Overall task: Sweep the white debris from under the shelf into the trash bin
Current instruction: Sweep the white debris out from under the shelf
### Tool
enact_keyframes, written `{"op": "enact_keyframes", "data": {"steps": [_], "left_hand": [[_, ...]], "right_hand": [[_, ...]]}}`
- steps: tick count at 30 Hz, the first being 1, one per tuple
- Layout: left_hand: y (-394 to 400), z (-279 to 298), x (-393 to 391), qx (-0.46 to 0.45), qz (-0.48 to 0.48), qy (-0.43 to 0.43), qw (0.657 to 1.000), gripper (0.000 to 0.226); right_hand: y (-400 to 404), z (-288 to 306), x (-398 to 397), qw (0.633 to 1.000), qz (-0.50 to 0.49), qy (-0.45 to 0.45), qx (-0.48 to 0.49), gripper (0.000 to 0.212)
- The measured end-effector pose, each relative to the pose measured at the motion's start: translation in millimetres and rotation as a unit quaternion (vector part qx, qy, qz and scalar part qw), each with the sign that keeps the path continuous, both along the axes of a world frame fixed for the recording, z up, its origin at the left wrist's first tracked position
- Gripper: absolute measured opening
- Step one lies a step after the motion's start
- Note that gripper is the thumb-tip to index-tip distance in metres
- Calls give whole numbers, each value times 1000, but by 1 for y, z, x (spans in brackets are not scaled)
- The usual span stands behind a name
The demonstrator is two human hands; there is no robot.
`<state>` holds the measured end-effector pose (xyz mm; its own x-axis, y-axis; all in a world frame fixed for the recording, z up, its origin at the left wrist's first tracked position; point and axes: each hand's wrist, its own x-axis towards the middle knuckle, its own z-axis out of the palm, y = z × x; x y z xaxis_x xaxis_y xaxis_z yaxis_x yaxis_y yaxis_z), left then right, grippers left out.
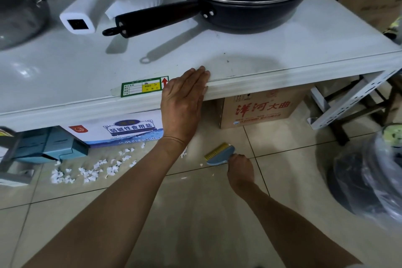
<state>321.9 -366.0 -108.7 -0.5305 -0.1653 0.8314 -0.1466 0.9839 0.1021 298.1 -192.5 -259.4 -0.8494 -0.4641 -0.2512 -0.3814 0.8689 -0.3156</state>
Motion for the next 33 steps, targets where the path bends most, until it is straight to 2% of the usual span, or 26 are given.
{"op": "enact_keyframes", "data": {"steps": [5,10,17,21,25,29,33], "left_hand": [[1,0,1,-1,6,-9,1000,26],[0,0,2,-4,18,-38,999,28],[-2,11,16,2,-6,-138,990,39],[-9,23,30,39,-60,-165,984,42],[-20,36,54,25,-93,-179,979,43],[-43,44,92,30,-65,-172,982,42],[-73,47,136,92,-12,-149,984,39]], "right_hand": [[-3,16,4,1000,8,9,-21,25],[-20,31,1,996,2,33,-84,20],[-50,51,13,985,-13,50,-164,23],[-72,63,23,986,-18,16,-163,23],[-92,71,31,979,-49,-29,-193,17],[-113,77,45,977,-27,-23,-211,19],[-141,81,68,977,59,15,-206,17]]}}
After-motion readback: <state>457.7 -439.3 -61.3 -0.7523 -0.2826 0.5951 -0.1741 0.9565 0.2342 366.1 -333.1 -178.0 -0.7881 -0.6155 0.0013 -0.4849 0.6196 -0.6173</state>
